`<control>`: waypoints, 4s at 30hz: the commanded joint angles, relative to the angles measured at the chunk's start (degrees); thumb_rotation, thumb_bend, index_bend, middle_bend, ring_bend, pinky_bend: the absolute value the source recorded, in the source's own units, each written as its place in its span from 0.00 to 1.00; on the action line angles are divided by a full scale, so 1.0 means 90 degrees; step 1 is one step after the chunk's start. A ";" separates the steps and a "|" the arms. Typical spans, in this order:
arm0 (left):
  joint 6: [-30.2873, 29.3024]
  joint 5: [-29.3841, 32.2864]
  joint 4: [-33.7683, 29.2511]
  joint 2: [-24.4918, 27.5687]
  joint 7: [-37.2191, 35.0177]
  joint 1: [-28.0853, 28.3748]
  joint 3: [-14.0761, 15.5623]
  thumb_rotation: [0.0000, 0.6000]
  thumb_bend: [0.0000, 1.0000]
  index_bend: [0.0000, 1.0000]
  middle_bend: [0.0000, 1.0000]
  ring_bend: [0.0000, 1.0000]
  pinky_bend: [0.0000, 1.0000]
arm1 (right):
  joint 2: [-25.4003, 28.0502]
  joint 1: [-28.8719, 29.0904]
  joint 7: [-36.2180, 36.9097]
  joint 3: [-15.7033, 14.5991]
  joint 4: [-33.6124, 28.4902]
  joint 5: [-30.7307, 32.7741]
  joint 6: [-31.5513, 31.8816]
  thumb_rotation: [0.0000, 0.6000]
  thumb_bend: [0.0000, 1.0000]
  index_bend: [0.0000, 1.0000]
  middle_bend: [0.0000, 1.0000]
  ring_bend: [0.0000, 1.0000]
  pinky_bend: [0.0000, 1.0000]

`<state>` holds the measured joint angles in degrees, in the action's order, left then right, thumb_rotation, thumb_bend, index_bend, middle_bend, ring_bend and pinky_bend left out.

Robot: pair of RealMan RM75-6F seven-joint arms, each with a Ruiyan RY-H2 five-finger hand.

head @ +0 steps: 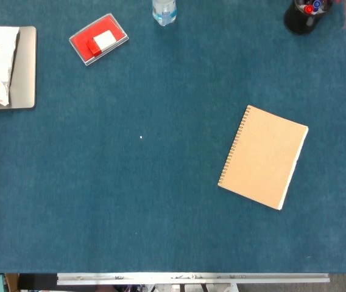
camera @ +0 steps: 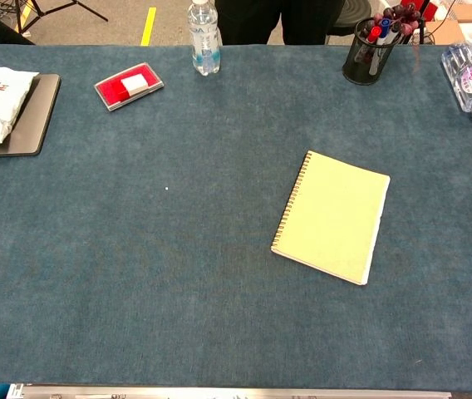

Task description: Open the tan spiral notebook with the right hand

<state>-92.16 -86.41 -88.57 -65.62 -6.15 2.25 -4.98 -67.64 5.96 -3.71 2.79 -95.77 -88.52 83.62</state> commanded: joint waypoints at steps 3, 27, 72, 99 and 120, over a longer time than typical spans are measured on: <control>-0.0096 -0.0085 -0.0042 0.0020 -0.0005 -0.0034 0.0022 1.00 0.28 0.46 0.39 0.31 0.50 | -0.0198 -0.0005 -0.0106 -0.0064 0.0144 -0.0367 0.0247 1.00 0.03 0.18 0.19 0.12 0.16; -0.0117 -0.0065 -0.0096 0.0064 -0.0094 -0.0082 0.0024 1.00 0.28 0.46 0.39 0.31 0.50 | -0.0960 0.0584 -0.0498 -0.0208 0.1433 -0.0735 -0.0465 1.00 0.00 0.10 0.10 0.04 0.16; -0.0193 -0.0083 -0.0150 0.0157 -0.0238 -0.0133 0.0000 1.00 0.28 0.46 0.39 0.31 0.50 | -0.2890 0.1207 -0.0125 -0.0640 0.3274 -0.0713 -0.1353 1.00 0.00 0.10 0.10 0.04 0.16; -0.0225 -0.0099 -0.0163 0.0176 -0.0253 -0.0154 -0.0003 1.00 0.28 0.46 0.39 0.31 0.50 | -0.3236 0.1274 0.0454 -0.0664 0.3853 -0.0892 -0.0839 1.00 0.06 0.10 0.13 0.04 0.16; -0.0203 -0.0086 -0.0200 0.0205 -0.0241 -0.0165 0.0006 1.00 0.28 0.46 0.40 0.31 0.50 | -0.3500 0.1351 0.0831 -0.0544 0.4074 -0.0908 -0.0519 1.00 0.19 0.10 0.17 0.06 0.16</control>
<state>-93.98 -87.18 -90.37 -63.77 -8.32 0.77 -4.92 -99.11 18.09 3.73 -2.14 -59.14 -96.70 78.92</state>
